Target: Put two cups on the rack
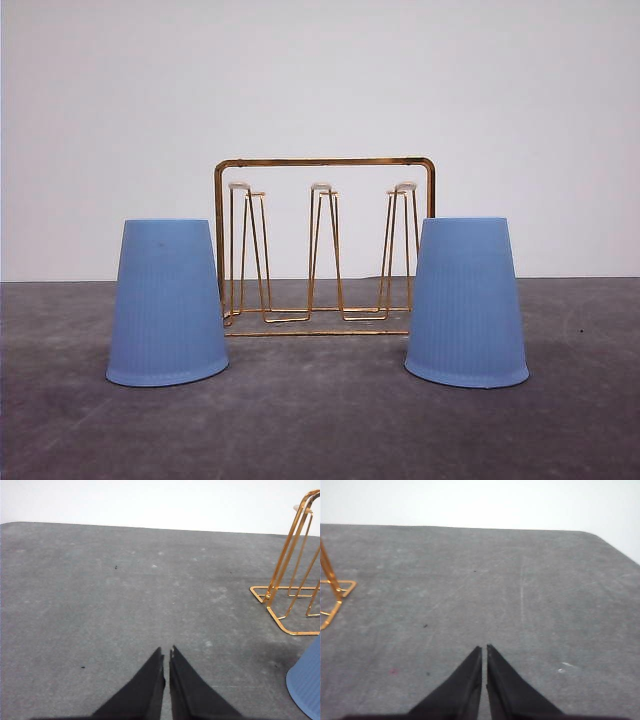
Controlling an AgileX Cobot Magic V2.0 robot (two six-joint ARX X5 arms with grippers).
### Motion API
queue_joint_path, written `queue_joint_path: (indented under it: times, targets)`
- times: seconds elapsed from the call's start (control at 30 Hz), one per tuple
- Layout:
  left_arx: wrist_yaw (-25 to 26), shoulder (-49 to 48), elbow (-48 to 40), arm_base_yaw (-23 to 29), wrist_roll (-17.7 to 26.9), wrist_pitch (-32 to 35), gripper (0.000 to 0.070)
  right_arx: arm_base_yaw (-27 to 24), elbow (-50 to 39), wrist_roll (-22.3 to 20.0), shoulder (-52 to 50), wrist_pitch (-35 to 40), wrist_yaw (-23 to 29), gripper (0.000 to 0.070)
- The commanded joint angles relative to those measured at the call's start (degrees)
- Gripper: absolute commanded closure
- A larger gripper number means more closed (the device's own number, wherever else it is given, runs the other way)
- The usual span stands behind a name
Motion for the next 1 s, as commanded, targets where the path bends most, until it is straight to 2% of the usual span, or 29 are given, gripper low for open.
queue_joint_path:
  times: [0.0,0.13,0.23,0.33,0.43,0.5,0.57,0.7,0.8,0.97]
  targets:
    - [0.3,0.0,-0.8,0.0,0.2,-0.4,0.0700,0.0,-0.2,2.5,0.0,0.5,-0.6,0.0685]
    - [0.7,0.0,-0.7,0.0,-3.5,0.1,0.0700,0.0,-0.2,3.9,0.0,1.0,-1.1,0.0686]
    - [-0.1,0.0,1.0,0.0,-11.2,0.9,0.0697,0.0,0.7,10.3,0.0,1.4,-3.1,0.0693]
    - [-1.5,0.9,4.7,0.0,-19.0,0.3,0.0696,0.0,3.8,19.4,1.1,0.7,-5.5,0.0694]
    - [-1.9,3.9,10.4,0.0,-21.7,-2.8,0.0696,0.2,8.6,24.4,4.3,-0.1,-9.8,0.0694]
    - [-1.9,7.4,14.7,0.0,-21.7,-4.5,0.0697,0.6,13.0,25.1,7.7,-0.9,-11.6,0.0694]
    - [-1.8,11.8,19.3,0.0,-21.1,-6.1,0.0697,1.0,18.2,24.5,12.2,-2.5,-12.7,0.0694]
    - [-0.7,22.4,29.0,0.0,-16.5,-10.1,0.0697,1.5,29.4,19.5,22.9,-7.9,-14.9,0.0694]
    - [1.0,31.9,37.3,0.0,-12.1,-14.3,0.0697,1.8,38.3,14.0,32.1,-13.2,-16.4,0.0694]
    - [0.9,46.7,49.8,-0.3,-4.0,-20.3,0.0697,2.9,49.8,4.7,46.3,-21.1,-16.3,0.0694]
